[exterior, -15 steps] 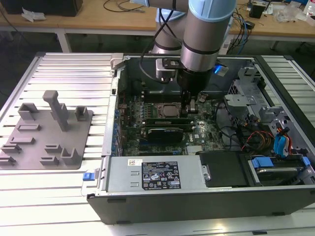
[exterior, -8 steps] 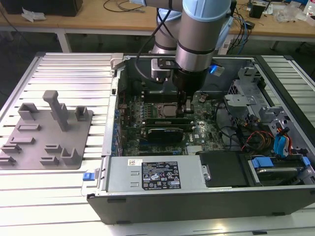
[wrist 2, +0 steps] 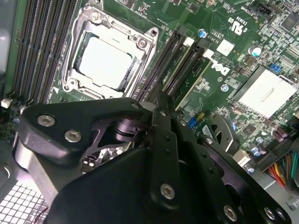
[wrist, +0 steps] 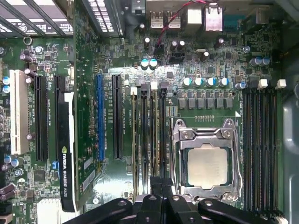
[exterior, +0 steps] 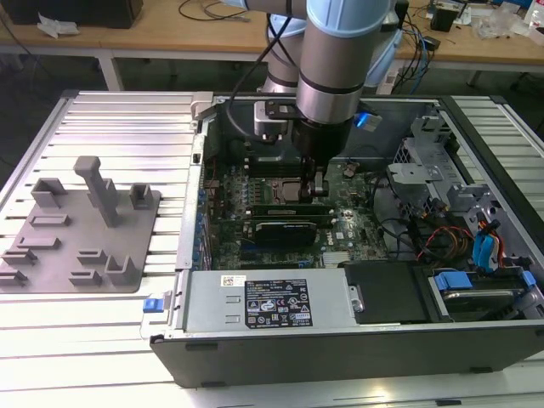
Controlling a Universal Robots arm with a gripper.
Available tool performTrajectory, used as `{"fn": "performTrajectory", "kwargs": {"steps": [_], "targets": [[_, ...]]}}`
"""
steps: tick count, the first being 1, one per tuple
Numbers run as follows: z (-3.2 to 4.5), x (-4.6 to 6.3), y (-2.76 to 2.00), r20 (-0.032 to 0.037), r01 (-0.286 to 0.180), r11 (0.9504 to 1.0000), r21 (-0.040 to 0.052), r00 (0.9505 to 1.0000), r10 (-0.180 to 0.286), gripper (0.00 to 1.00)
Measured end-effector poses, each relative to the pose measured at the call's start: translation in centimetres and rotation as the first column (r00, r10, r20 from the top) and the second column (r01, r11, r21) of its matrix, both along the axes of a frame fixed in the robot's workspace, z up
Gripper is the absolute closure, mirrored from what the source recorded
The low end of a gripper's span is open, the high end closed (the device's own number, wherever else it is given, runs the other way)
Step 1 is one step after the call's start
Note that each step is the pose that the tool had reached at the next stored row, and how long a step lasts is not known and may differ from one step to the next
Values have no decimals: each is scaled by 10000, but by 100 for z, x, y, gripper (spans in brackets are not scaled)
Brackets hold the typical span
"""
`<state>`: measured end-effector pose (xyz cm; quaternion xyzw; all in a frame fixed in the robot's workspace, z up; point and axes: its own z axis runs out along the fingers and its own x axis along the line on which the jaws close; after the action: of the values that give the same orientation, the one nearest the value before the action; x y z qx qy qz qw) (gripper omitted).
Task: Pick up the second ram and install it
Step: 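Press down the second ram until it locks into place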
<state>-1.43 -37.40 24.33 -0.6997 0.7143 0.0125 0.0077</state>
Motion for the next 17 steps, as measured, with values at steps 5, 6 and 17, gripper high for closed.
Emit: {"fn": "performTrajectory", "kwargs": {"steps": [5, 6, 17], "targets": [[0, -96, 0, 0, 0, 10000, 0, 10000, 0, 92], [0, -122, 0, 0, -1, 10000, 0, 10000, 1, 92], [-1, -328, 0, 0, 0, 10000, 0, 10000, 0, 92]]}}
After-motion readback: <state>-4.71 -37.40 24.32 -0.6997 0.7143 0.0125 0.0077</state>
